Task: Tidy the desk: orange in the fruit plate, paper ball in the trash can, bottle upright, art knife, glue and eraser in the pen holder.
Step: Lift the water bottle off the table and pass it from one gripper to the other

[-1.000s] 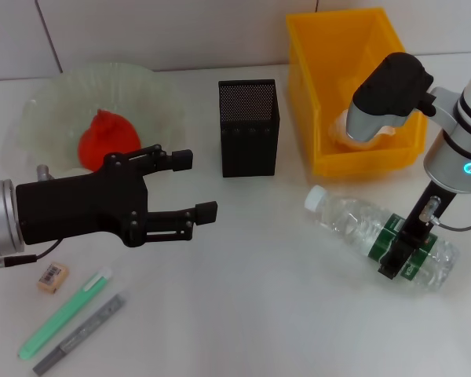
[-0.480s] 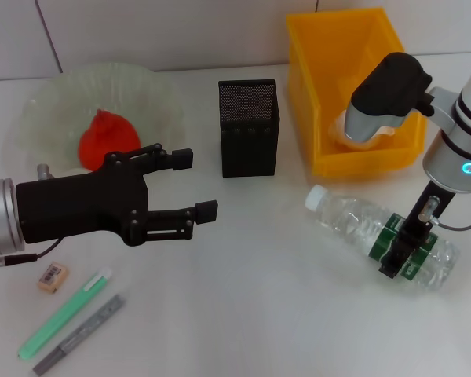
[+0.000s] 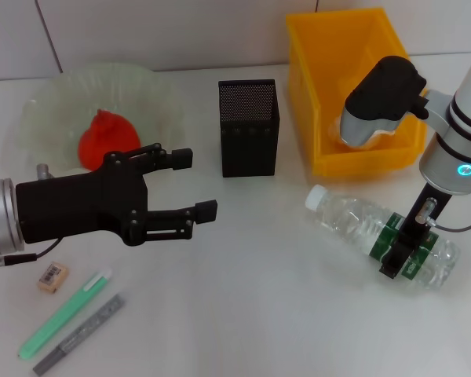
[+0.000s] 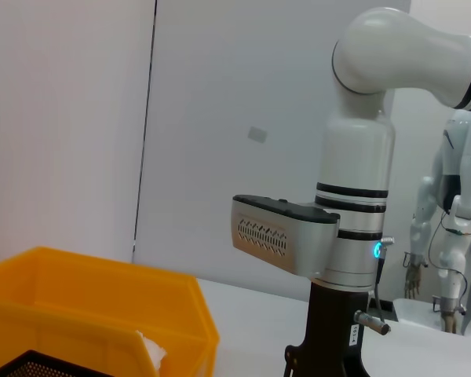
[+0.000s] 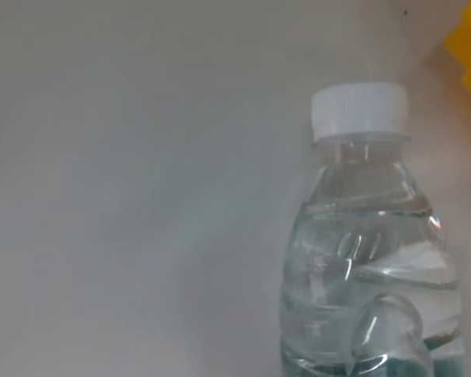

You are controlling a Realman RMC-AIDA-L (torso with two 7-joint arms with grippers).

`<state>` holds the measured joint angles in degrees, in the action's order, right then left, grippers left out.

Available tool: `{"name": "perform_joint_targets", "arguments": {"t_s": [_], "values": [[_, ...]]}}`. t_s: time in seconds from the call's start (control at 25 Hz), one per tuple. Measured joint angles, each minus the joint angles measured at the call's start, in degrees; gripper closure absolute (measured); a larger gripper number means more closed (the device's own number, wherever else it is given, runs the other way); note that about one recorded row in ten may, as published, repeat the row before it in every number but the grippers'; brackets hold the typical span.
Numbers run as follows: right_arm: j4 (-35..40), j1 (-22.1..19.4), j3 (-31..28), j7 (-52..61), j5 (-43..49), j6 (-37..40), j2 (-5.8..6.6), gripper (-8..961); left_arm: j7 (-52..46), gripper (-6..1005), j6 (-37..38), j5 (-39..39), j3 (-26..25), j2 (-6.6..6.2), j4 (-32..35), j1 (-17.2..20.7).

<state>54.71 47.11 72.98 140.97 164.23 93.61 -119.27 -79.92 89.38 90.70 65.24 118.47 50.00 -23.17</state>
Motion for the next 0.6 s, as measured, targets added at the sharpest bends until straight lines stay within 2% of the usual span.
{"name": "perform_joint_targets", "arguments": {"t_s": [0.6], "values": [[3.79, -0.81, -0.6, 0.03, -0.28, 1.18, 0.0, 191, 0.3, 147, 0.0, -0.21, -0.13, 0.0, -0.18, -0.05]]}}
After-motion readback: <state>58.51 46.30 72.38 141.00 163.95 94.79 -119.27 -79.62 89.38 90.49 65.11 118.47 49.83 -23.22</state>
